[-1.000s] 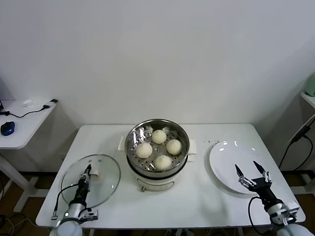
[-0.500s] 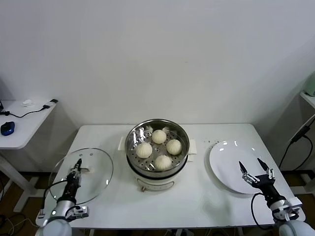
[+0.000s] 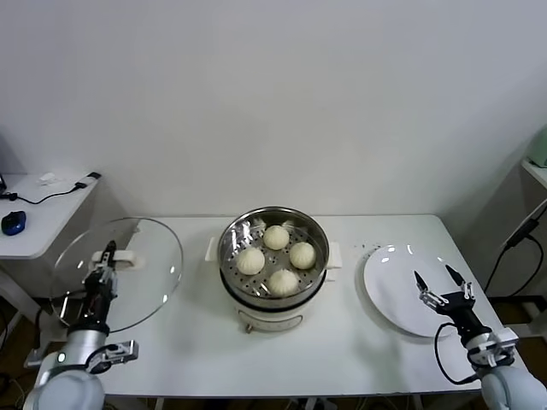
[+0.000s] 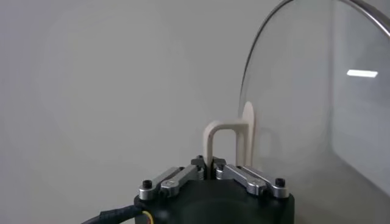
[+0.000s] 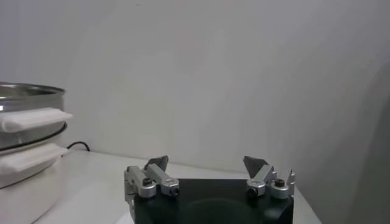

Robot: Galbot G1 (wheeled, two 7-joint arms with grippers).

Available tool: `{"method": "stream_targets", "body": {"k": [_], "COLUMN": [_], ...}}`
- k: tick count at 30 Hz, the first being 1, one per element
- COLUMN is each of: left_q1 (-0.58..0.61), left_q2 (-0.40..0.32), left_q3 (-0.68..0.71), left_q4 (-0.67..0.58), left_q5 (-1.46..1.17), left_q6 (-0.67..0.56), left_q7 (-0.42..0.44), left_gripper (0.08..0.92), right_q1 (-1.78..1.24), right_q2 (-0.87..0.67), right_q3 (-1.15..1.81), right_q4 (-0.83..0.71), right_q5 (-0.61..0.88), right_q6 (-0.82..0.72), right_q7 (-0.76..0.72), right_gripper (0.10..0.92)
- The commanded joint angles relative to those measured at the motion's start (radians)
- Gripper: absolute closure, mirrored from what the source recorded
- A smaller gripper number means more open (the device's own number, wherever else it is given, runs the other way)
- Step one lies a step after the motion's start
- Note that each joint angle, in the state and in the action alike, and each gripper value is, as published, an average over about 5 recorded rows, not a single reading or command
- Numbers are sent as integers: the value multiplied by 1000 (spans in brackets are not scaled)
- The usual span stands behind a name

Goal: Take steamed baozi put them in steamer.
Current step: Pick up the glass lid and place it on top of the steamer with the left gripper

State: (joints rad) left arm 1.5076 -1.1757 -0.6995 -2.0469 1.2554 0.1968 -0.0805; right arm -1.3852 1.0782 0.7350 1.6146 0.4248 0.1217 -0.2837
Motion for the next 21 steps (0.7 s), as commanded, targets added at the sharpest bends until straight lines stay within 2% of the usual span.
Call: {"method": "stream_targets", "body": {"k": [1,3,5,8,10,15,21], "left_q1": [-192,-300,-417,-541,-589,-630,-639], "left_q2": [289,299,276,196,133,-26,-238], "left_q3": [351,483,599,709,764,859,897], "left_q4": [-178,-177,-172,-147,-115,-5,139], "left_q5": [-51,-11,33,106,170,293,355], "left_q6": [445,524,570,589,589,589,589], "left_q7": [185,264,358,461,499,523,467], "left_gripper": [854,854,854,854,854,854,854], "right_q1": [90,102,112,120,119,105,86], "right_q2": [-5,-2,1,4,6,7,9], "right_q3": [-66,-75,-79,-76,-71,-48,-21], "right_q4": [-38,-42,-48,-58,-64,-69,-81], "right_q5": [-28,-34,-38,-41,-43,-44,-44], "right_q6": [-5,-6,-7,-6,-4,2,12], "right_q7": [25,30,33,33,33,29,17], "right_gripper": [203,203,203,203,203,203,203]}}
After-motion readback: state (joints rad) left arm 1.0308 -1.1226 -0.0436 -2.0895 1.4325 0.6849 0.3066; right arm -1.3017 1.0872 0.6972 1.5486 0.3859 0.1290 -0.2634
